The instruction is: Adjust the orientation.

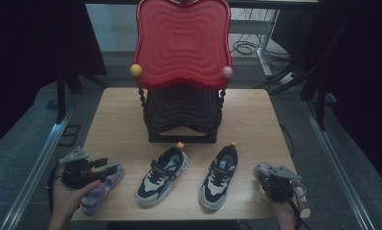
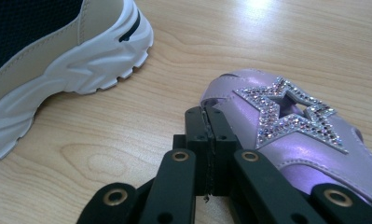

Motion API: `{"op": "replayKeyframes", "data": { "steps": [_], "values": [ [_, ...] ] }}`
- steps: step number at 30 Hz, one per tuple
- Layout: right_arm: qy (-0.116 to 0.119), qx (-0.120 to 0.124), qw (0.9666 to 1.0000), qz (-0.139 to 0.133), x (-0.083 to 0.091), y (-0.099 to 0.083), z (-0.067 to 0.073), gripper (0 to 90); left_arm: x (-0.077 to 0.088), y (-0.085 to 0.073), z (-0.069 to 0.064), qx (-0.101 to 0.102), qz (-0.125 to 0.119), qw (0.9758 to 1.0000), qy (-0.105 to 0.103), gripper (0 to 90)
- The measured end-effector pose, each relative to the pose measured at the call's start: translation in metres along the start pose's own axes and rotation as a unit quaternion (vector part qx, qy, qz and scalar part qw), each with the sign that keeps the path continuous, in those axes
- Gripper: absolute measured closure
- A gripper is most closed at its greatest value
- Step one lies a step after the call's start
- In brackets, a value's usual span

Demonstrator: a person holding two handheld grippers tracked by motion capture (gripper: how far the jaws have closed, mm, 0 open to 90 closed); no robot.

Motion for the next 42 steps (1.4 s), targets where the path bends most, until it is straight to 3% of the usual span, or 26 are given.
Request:
{"op": "replayKeyframes", "data": {
  "steps": [15, 18, 24, 30, 33, 42],
  "values": [
    [-0.029, 0.013, 0.9995, 0.001, -0.008, 0.009, 0.006, 89.9, -0.001, -0.001, 0.000, 0.001, 0.003, 1.0000, 0.000, 40.7],
    [-0.040, 0.026, 0.9989, -0.002, -0.007, 0.010, 0.008, 89.7, -0.001, -0.001, 0.000, 0.001, 0.003, 1.0000, 0.000, 40.7],
    [-0.026, 0.023, 0.9994, -0.008, -0.005, 0.010, 0.011, 89.6, 0.000, -0.001, 0.000, 0.001, 0.001, 1.0000, 0.000, 40.7],
    [-0.002, -0.001, 0.9996, -0.030, 0.007, 0.014, 0.007, 89.3, 0.003, 0.000, 0.001, 0.002, -0.002, 1.0000, 0.002, 40.7],
    [0.020, -0.024, 0.9983, -0.048, 0.018, 0.019, -0.001, 89.0, 0.004, 0.000, 0.001, 0.002, -0.003, 1.0000, 0.002, 40.6],
    [0.049, -0.061, 0.9943, -0.073, 0.030, 0.024, -0.021, 89.1, 0.007, -0.002, 0.005, 0.006, -0.006, 1.0000, 0.005, 40.7]
  ]
}}
Point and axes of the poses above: each handheld gripper's, and its own axes: x roughly backward along the jaws, y roughly out of its top, z roughly to its left, the point moved 6 cm from there along -x, roughly forward along the jaws, and after that the axes turned 6 degrees about -y, right-handed, at the moved point
